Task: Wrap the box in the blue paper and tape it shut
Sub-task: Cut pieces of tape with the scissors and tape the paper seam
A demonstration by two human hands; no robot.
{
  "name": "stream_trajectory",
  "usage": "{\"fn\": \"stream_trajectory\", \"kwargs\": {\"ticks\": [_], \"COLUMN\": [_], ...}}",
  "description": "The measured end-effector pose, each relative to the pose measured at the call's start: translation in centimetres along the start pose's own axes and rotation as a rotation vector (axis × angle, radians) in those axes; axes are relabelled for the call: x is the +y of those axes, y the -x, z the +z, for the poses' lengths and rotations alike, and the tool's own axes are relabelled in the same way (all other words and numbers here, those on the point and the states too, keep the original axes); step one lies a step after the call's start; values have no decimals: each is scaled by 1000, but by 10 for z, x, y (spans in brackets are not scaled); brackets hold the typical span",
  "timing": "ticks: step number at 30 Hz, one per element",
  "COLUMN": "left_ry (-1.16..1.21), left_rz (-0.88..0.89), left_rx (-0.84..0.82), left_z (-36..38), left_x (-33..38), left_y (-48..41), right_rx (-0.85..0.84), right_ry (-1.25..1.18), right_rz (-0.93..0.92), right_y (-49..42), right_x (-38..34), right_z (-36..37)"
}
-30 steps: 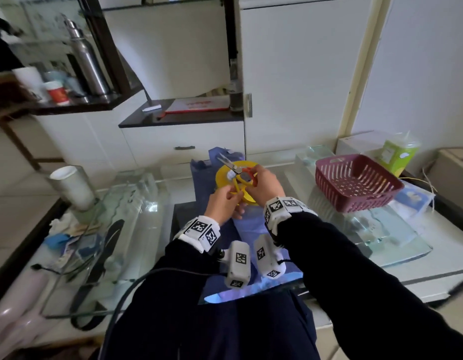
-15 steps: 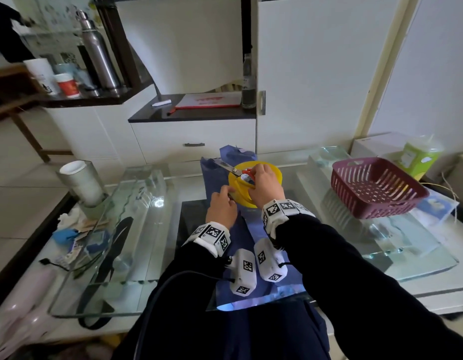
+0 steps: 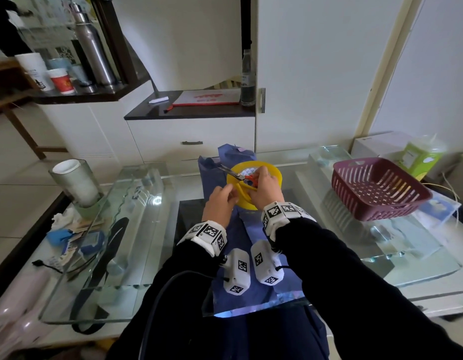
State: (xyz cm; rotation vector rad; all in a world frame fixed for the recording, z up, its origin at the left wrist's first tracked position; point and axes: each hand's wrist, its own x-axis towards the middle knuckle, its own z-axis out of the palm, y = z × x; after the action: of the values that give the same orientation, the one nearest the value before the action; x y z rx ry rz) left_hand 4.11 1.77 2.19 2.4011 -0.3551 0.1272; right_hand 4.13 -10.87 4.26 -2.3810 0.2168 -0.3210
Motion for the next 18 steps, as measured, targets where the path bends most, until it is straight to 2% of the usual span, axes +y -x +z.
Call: {"fn": "stream_trajectory", "kwargs": {"ticks": [3,8,12,18], "left_ry": [53,186,257,205], "left_rz": [6,-126,-175,-170], "left_rx": [-43,-42,14,156], "left_z": [-10,-27,-22,-14], "left_x": [-10,-22,-14,-14], "left_y": [0,0,-8,-12], "right_rx": [12,9,24,21], "right_ry": [10,32,12,-9], "right_rz": [-10,-5,-6,0], "right_y": [1,3,3,3], "right_x": [-3,-4,-3,-2], "right_z": [0,-3,-5,-4]}}
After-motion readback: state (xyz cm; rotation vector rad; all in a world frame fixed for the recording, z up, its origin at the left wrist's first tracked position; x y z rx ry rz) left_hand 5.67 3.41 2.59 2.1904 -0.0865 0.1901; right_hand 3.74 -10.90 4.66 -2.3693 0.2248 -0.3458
